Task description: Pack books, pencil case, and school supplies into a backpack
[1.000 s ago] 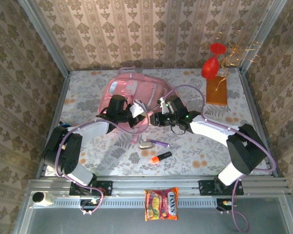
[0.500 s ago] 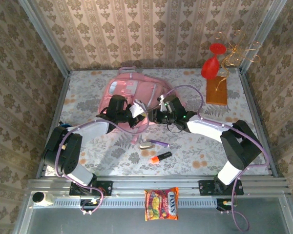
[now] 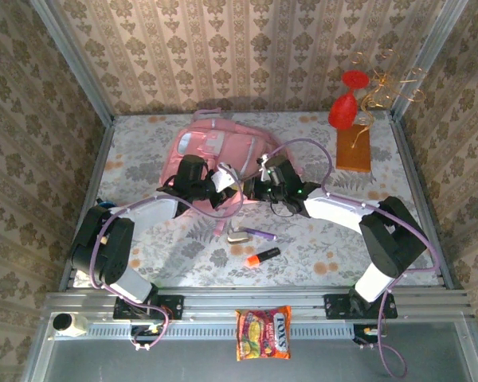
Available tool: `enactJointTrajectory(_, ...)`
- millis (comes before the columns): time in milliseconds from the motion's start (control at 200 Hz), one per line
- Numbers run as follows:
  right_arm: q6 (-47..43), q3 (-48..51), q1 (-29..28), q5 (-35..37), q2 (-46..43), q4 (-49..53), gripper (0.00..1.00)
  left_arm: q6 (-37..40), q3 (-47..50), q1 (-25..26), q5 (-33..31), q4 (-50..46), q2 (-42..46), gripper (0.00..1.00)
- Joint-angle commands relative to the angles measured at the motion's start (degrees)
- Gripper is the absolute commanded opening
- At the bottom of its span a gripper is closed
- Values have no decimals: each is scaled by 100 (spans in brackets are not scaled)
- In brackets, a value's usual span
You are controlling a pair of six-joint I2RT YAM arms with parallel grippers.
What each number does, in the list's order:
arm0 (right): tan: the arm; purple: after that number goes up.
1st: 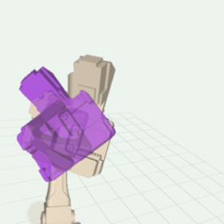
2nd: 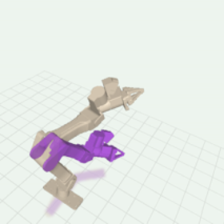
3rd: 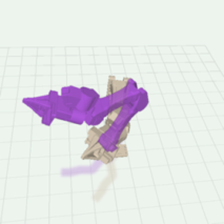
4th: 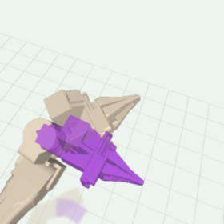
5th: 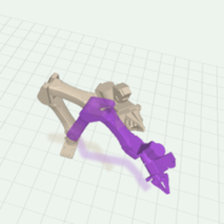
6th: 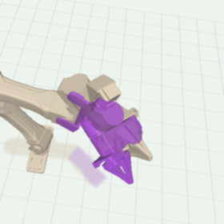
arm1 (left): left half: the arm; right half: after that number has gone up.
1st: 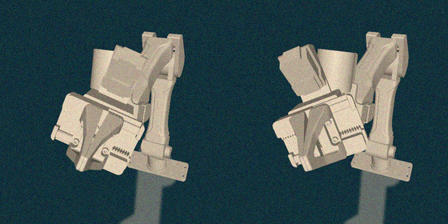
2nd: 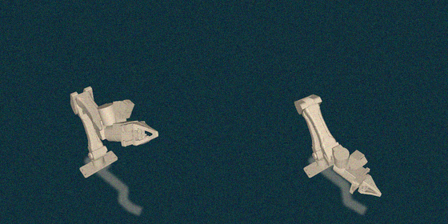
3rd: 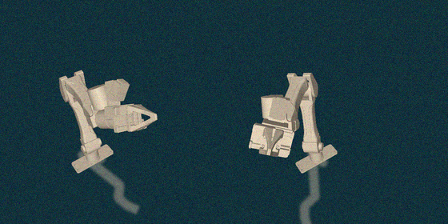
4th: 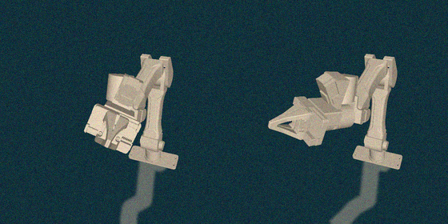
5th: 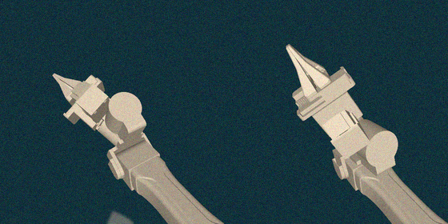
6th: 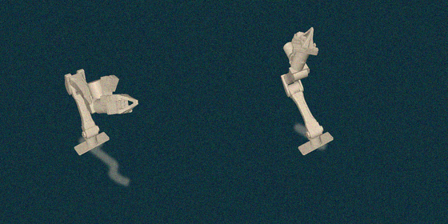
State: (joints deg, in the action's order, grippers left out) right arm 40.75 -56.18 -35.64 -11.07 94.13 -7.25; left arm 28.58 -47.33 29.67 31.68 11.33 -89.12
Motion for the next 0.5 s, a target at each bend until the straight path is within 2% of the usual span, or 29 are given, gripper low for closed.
enactJointTrajectory(0,-4,28,83,1309,-326,629,0,162,-167,48,190,-67,190,0)
enactJointTrajectory(110,-182,1,83,2183,-577,1443,0,341,-149,52,48,-142,219,0)
enactJointTrajectory(225,-407,-29,92,2708,-719,1981,0,540,-162,48,-73,-254,220,0)
enactJointTrajectory(495,-798,-5,492,2748,-825,2429,0,807,-32,48,-243,-271,350,0)
